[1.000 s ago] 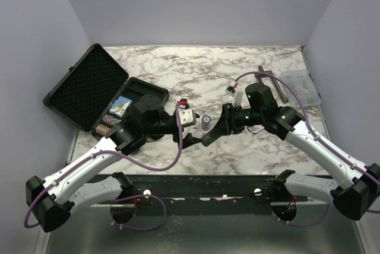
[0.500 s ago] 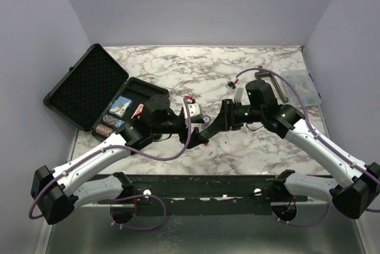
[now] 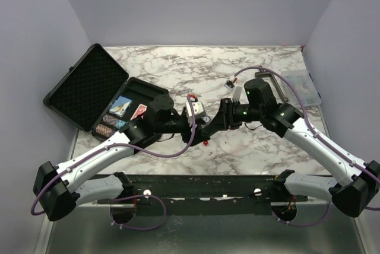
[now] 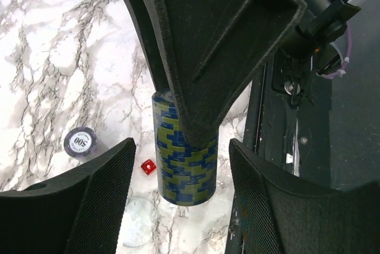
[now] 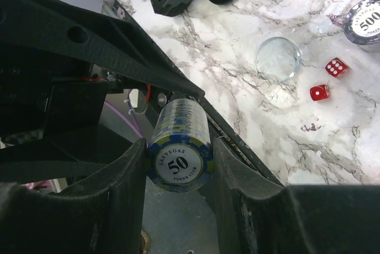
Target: Pack up texas hold em set
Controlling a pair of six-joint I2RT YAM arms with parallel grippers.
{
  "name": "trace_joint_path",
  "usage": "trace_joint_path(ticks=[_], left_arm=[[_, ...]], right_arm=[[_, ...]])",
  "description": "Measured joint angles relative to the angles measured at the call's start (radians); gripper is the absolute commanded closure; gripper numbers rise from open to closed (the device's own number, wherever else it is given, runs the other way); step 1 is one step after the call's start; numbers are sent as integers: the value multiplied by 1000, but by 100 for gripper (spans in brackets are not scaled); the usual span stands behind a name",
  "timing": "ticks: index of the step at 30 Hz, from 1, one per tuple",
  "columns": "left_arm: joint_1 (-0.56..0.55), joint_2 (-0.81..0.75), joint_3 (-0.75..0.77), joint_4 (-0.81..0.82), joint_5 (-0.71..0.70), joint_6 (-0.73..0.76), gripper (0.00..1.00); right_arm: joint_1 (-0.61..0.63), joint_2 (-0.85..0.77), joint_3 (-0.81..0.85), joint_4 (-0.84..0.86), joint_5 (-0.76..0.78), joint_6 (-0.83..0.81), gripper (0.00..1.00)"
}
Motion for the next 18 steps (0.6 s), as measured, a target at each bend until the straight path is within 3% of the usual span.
trace_joint_path(ticks=[7, 11, 18], left_arm=[[-5, 26, 0, 2, -23, -2, 45], [-10, 33, 0, 2, -26, -3, 55], [-26, 34, 0, 3, -32, 5, 100]], right_arm=[[6, 0, 2, 0, 0, 4, 99], [6, 0, 2, 0, 4, 4, 99], [6, 0, 2, 0, 14, 4, 99]])
